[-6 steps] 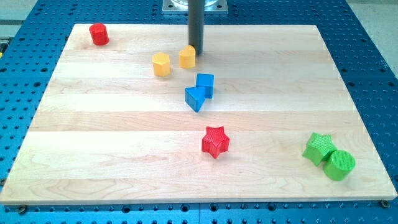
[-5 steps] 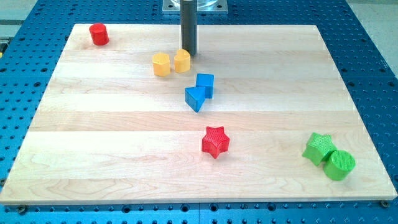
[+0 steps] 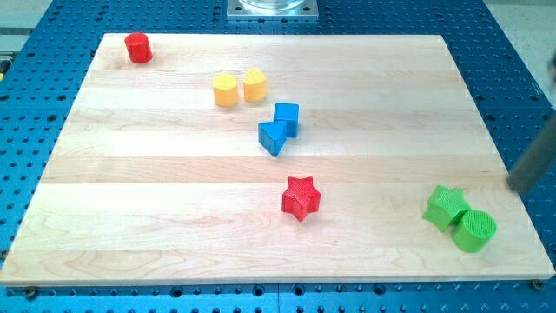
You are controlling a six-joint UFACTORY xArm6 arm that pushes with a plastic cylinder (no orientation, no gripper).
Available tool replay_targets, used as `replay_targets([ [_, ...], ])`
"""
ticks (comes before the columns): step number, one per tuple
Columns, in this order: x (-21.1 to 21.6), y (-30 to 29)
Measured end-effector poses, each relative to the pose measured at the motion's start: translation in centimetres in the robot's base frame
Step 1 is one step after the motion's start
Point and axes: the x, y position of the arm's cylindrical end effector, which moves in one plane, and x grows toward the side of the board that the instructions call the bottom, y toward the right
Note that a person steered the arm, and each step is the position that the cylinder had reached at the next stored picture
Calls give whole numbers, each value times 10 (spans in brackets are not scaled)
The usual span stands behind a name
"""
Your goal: Push the green star to the right of the red star
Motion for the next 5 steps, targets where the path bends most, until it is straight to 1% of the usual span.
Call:
replay_targets([
  [1,12,-45],
  [2,22,-104],
  [3,14,-154],
  [4,-21,-183],
  [5,36,-174],
])
